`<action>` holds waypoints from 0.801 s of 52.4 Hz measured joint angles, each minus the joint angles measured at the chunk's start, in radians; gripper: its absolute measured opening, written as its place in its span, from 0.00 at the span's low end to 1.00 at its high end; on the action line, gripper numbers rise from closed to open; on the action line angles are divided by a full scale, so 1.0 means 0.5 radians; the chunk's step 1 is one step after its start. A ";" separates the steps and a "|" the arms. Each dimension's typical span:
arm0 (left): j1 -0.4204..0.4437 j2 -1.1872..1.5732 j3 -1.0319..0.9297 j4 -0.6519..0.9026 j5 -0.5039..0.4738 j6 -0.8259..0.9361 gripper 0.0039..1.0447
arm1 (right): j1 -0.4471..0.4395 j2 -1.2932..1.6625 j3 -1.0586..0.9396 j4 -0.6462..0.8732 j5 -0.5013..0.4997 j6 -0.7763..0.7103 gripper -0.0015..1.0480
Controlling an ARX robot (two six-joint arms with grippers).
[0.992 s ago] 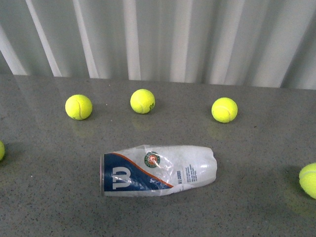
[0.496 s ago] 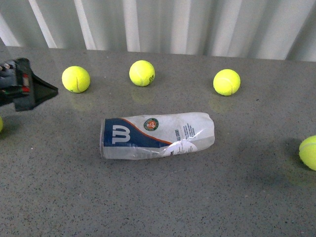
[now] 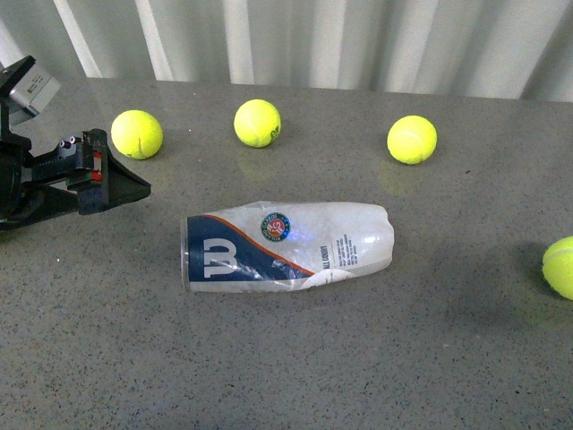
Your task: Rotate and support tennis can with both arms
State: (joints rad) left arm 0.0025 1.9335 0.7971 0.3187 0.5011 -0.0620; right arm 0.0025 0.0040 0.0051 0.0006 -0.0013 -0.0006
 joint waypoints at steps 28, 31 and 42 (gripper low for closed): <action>-0.251 0.110 -0.087 0.153 0.120 -0.163 0.94 | 0.000 0.000 0.000 0.000 0.000 0.000 0.93; -0.275 0.142 -0.096 0.196 0.144 -0.217 0.94 | 0.000 0.000 0.000 0.000 0.000 0.000 0.93; -0.344 0.235 -0.119 0.433 0.210 -0.429 0.94 | 0.000 0.000 0.000 0.000 0.001 0.000 0.93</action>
State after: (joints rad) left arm -0.1696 2.0510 0.7376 0.5354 0.6060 -0.2764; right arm 0.0025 0.0040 0.0051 0.0006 -0.0010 -0.0006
